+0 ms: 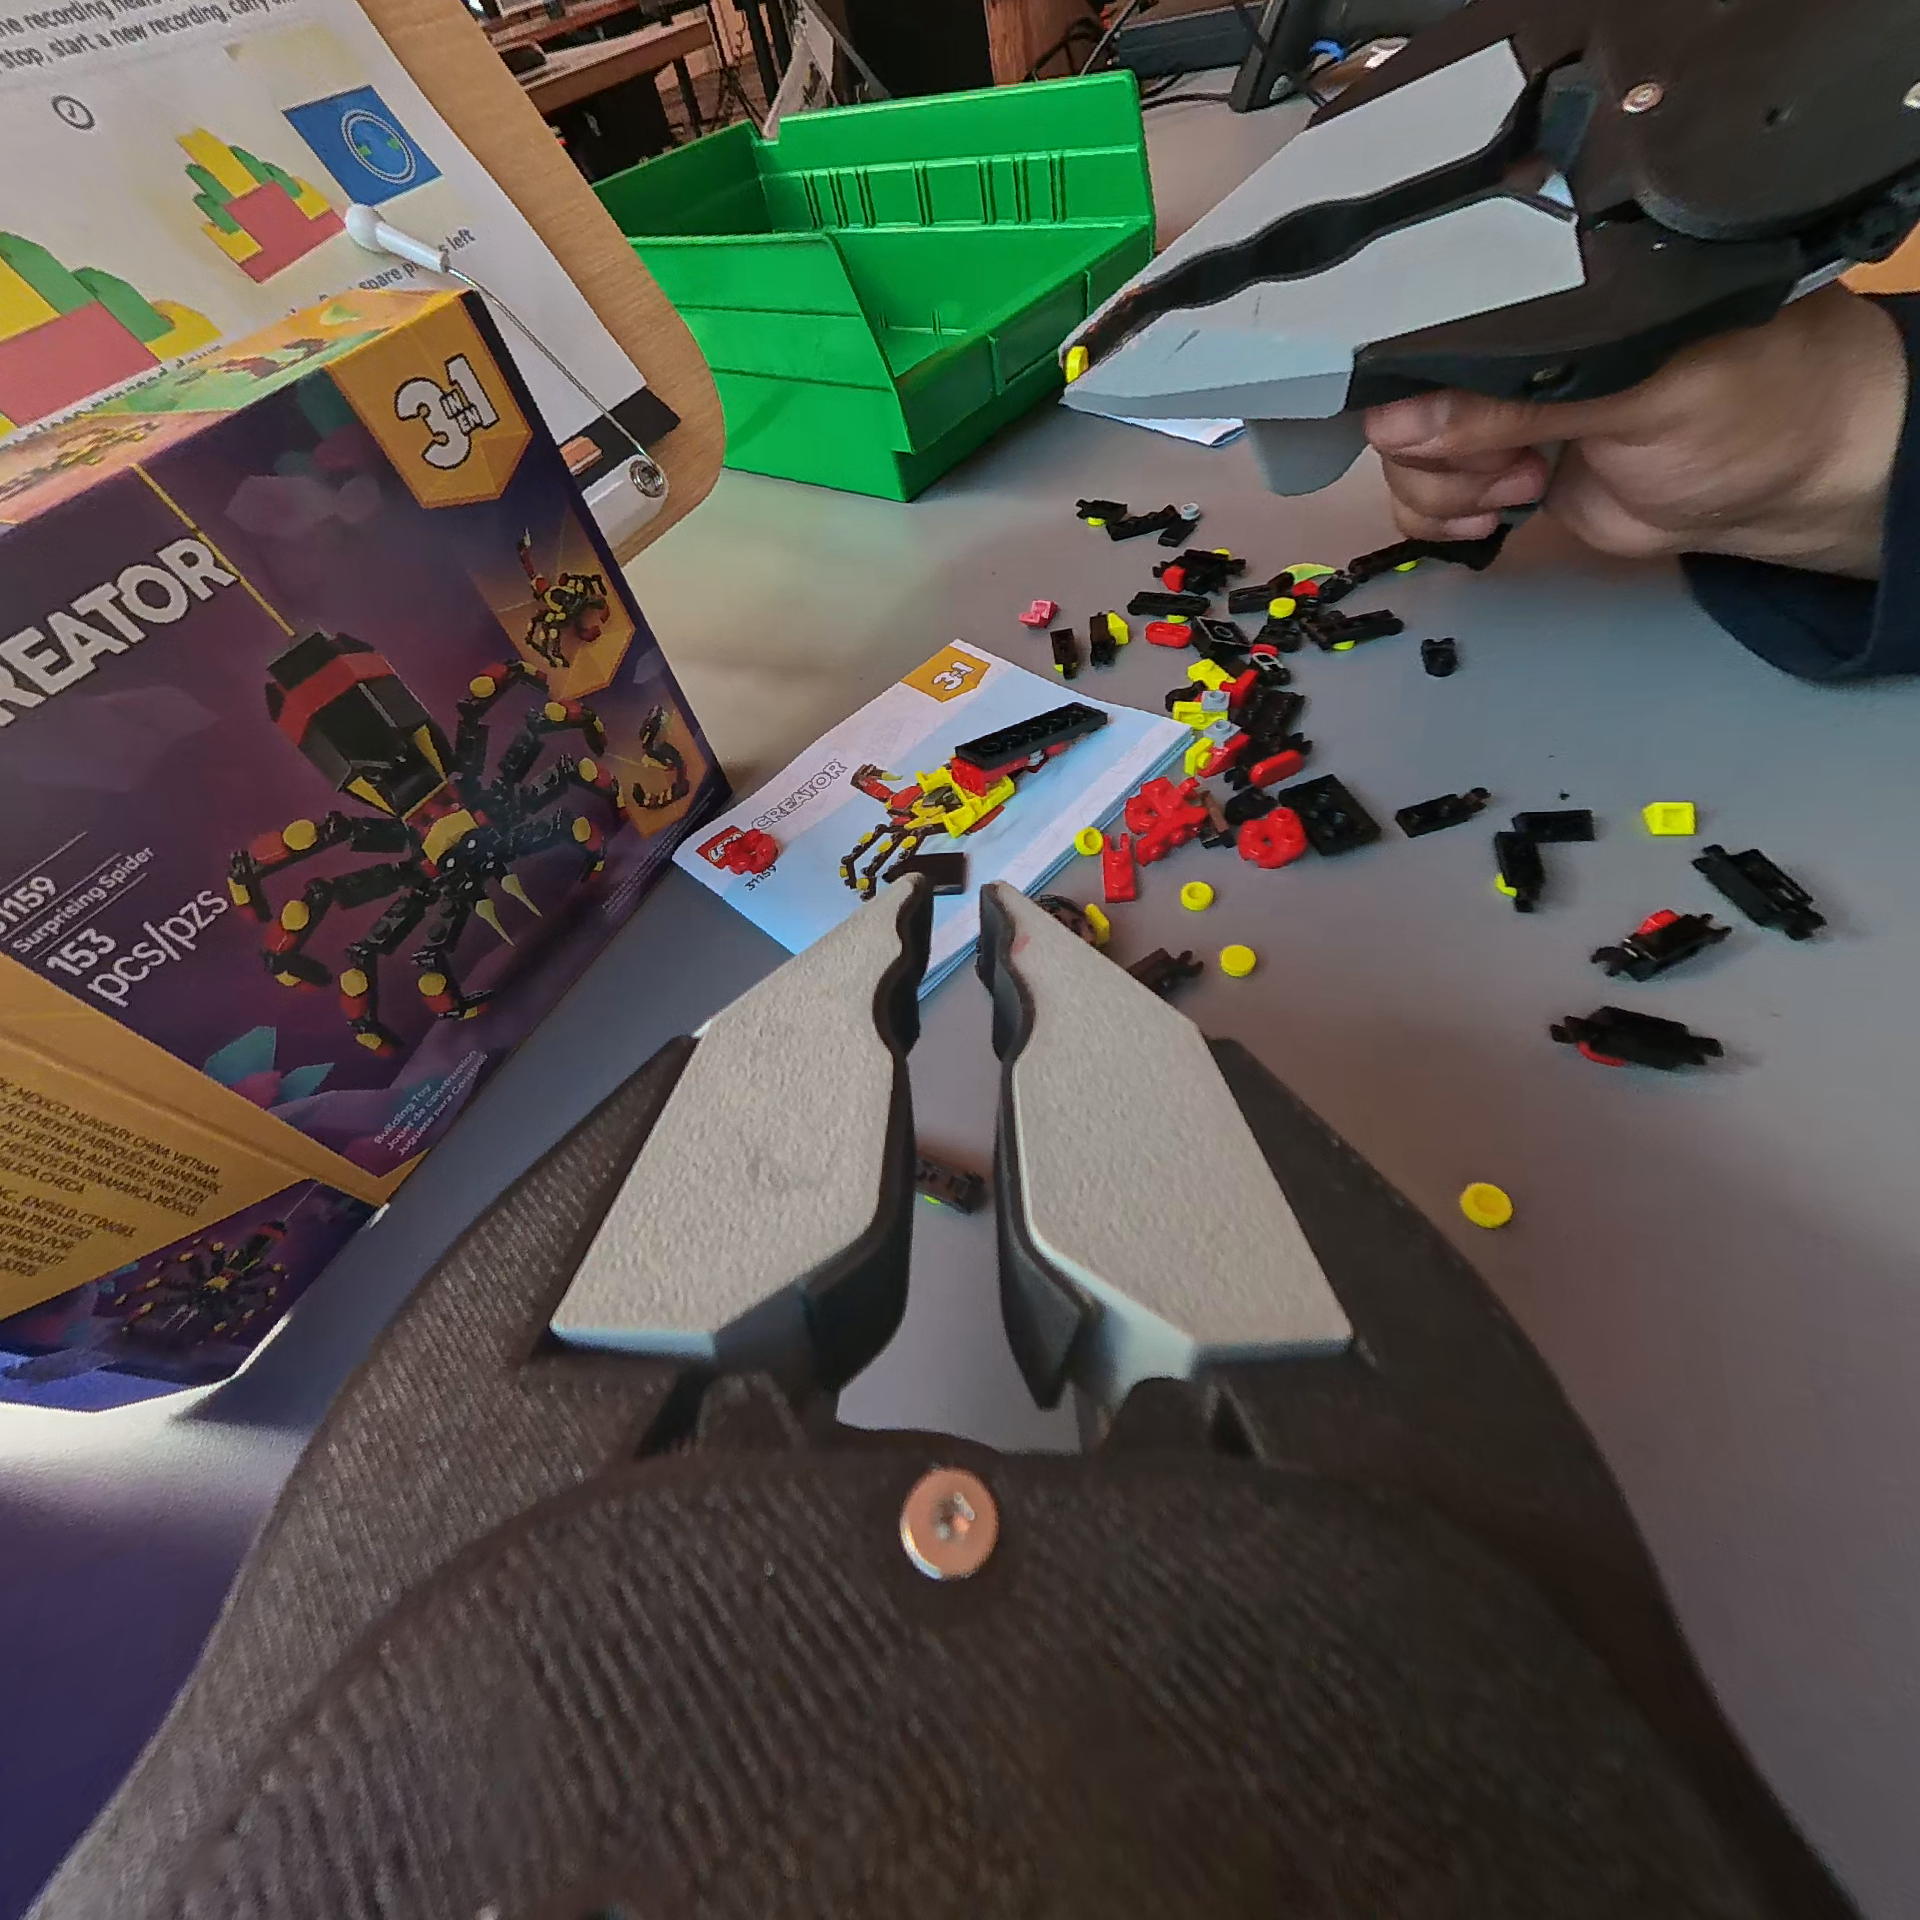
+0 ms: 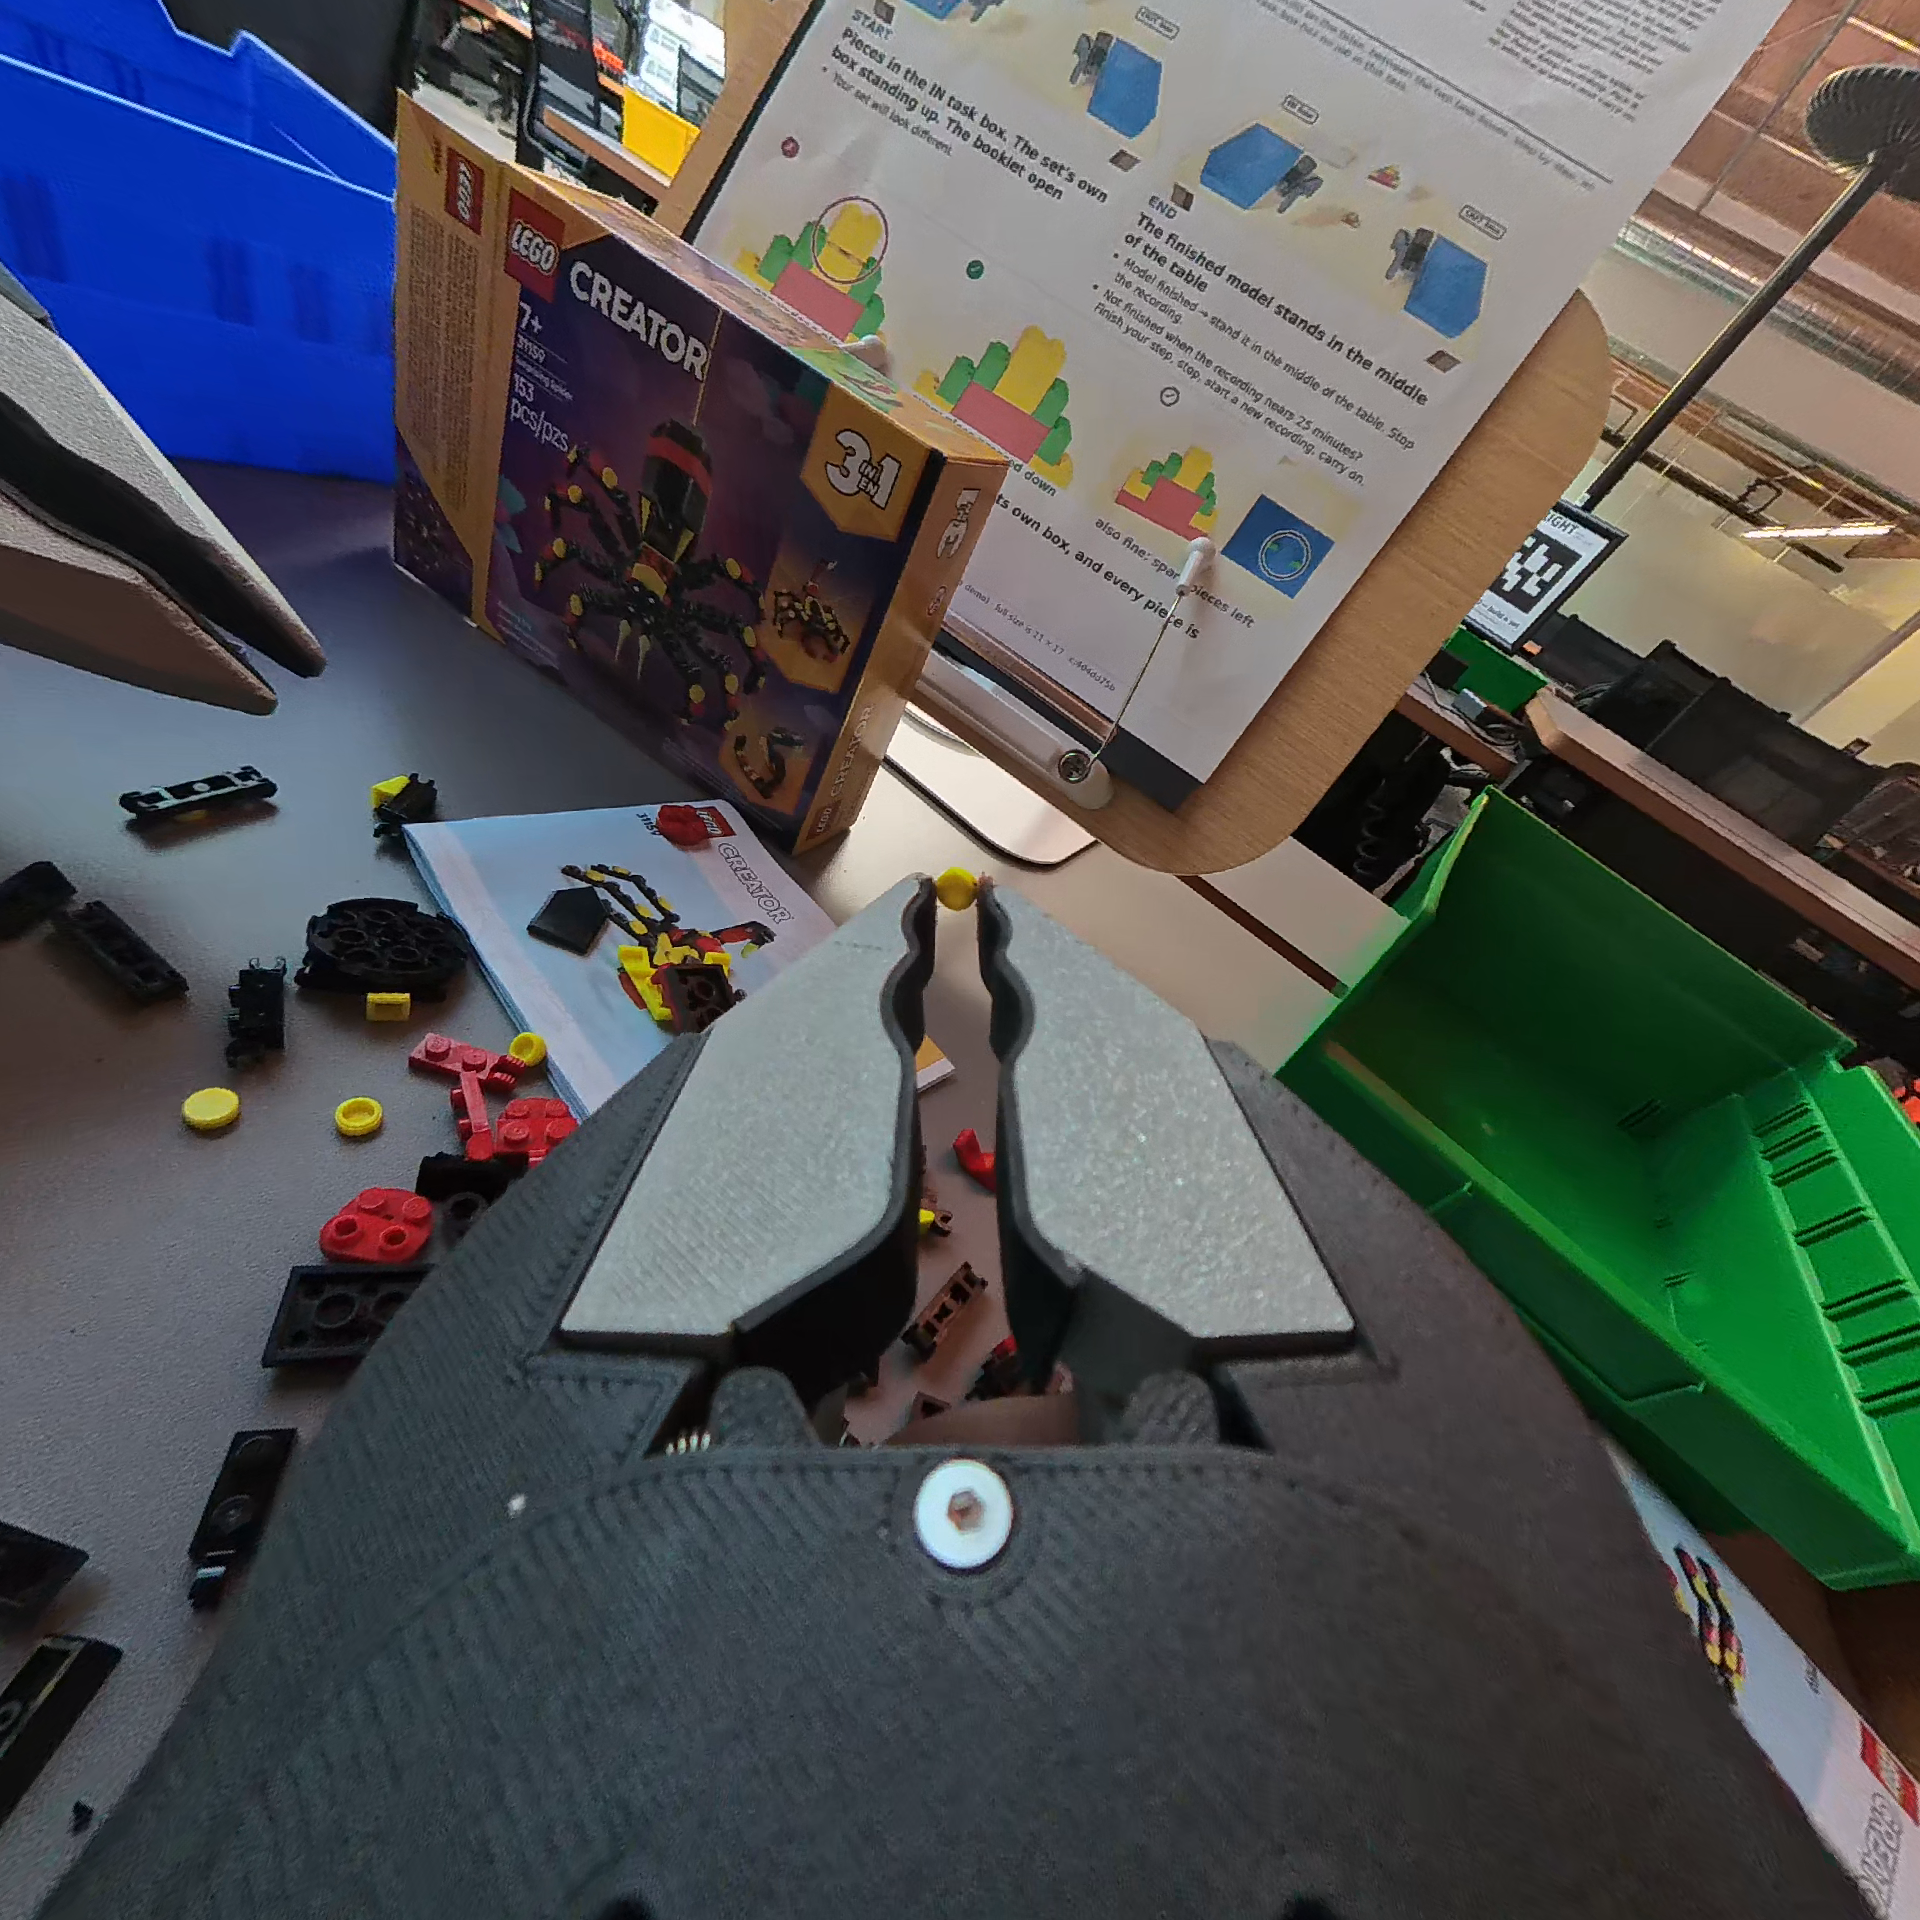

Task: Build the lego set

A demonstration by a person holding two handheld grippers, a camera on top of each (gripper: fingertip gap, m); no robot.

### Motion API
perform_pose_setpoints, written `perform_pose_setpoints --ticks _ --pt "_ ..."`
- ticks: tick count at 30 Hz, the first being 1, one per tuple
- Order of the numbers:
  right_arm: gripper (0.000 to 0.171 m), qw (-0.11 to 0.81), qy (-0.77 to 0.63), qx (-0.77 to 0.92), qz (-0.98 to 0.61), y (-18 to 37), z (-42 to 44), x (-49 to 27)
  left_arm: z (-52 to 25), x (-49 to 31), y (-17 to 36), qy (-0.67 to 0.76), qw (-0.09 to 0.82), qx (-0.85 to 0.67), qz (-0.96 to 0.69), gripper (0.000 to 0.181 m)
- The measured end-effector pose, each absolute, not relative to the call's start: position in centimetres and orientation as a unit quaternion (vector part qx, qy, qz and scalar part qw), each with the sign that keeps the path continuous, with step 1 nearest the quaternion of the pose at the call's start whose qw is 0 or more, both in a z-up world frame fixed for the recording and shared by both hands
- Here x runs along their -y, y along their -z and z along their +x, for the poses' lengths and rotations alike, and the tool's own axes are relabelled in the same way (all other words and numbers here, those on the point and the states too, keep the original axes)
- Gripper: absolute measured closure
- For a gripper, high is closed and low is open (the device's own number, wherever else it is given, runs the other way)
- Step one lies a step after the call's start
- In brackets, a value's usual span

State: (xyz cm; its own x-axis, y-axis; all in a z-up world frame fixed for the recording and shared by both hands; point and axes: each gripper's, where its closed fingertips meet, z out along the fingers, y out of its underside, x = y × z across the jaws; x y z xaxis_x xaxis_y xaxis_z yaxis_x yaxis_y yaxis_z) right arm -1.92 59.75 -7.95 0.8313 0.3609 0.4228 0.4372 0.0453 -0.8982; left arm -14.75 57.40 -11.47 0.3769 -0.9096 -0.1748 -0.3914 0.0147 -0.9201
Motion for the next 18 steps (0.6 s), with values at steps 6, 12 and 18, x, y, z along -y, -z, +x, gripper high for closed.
perform_pose_setpoints --ticks 6,12,18 --pt "0.166 0.660 0.030 0.291 -0.692 8.1 -2.0 -59.8 -14.8 -57.4 11.5 0.254 0.511 -0.497 -0.654 0.175" --pt "0.167 0.641 0.028 0.281 -0.714 8.8 -1.5 -60.1 -14.7 -57.4 11.5 0.252 0.511 -0.499 -0.653 0.175" --pt "0.166 0.612 0.013 0.263 -0.745 9.9 -0.9 -60.5 -14.7 -57.4 11.5 0.253 0.510 -0.498 -0.654 0.175"
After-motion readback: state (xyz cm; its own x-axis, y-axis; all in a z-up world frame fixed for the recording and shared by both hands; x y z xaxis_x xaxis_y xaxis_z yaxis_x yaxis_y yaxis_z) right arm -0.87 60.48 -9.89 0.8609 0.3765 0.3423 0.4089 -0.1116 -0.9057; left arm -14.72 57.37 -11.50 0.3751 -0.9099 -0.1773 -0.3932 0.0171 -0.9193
